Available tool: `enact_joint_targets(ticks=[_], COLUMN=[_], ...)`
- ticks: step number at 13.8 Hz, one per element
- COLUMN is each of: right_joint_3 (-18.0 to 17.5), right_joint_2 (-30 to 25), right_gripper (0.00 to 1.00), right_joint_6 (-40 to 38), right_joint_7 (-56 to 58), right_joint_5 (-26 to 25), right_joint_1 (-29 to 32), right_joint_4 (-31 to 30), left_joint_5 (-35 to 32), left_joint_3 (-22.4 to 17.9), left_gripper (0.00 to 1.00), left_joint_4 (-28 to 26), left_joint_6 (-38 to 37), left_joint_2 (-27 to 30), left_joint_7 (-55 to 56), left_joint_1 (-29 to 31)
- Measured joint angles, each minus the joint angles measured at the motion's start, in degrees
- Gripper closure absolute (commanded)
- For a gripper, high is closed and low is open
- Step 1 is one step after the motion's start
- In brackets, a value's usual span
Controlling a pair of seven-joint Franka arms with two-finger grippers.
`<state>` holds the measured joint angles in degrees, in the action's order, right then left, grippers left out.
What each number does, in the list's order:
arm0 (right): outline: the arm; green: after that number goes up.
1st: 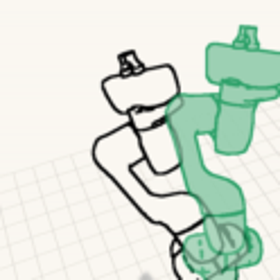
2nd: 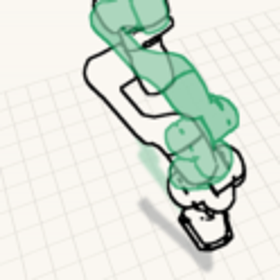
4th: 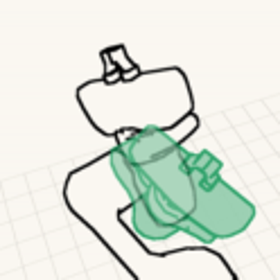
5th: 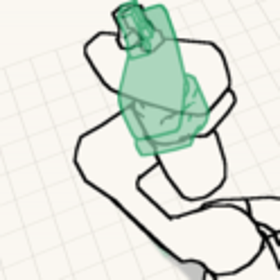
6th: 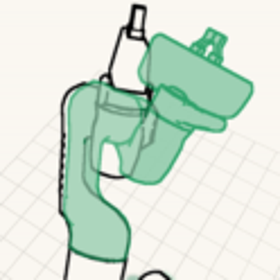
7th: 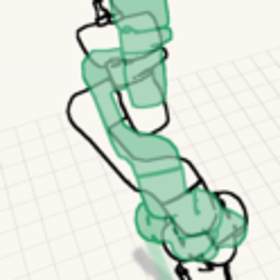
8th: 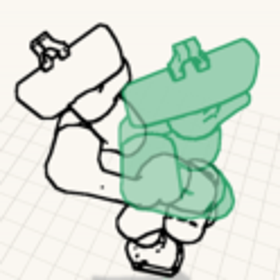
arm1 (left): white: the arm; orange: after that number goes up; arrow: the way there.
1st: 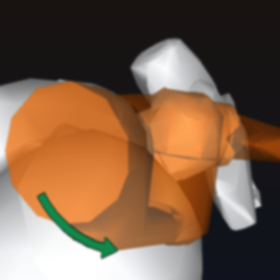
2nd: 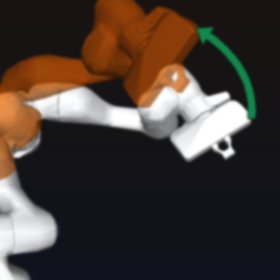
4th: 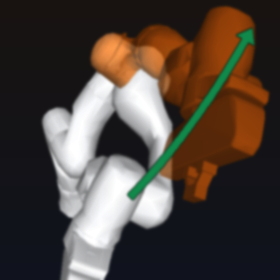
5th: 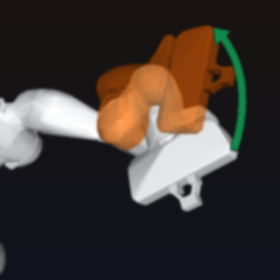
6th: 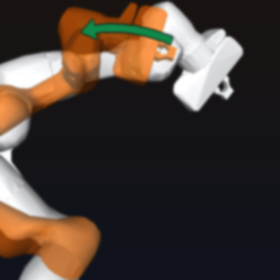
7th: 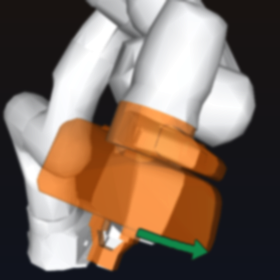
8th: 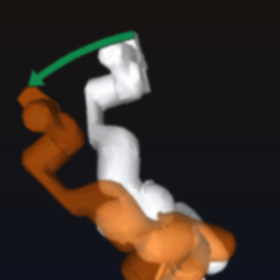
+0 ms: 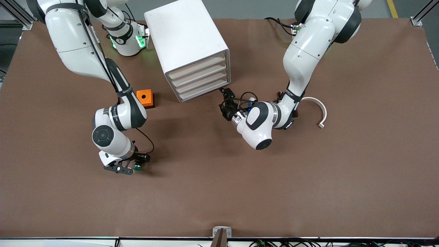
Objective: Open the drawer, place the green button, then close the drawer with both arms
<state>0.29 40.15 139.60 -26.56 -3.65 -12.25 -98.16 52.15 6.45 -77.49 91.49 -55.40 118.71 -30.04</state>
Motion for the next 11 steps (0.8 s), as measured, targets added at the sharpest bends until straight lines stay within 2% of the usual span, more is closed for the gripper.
enact_joint_targets(ticks=[2, 4, 6, 11], right_joint_3=[-0.03, -0.02, -0.02, -0.06], right_joint_2=[0.1, 0.15, 0.15, -1.0], right_gripper=[0.75, 0.97, 1.0, 1.0], right_joint_6=[-0.08, -0.09, -0.1, -3.64], right_joint_7=[-0.01, -0.06, -0.07, -2.21], right_joint_5=[0.0, 0.0, 0.0, 0.04], right_joint_1=[-0.01, 0.0, 0.0, 0.0], right_joint_4=[-0.1, -0.21, -0.21, 0.16], left_joint_5=[0.04, 0.83, 1.93, 3.14], left_joint_3=[0.37, 1.56, 2.64, 4.03], left_gripper=[0.19, 0.33, 0.41, 0.47], left_joint_4=[0.0, 0.0, -0.07, -1.21], left_joint_6=[-0.67, -2.03, -2.68, -3.32], left_joint_2=[-0.91, -1.1, -1.12, -2.05], left_joint_7=[0.68, 0.86, 1.39, 1.52], left_joint_1=[-0.04, -0.11, -0.39, -0.71])
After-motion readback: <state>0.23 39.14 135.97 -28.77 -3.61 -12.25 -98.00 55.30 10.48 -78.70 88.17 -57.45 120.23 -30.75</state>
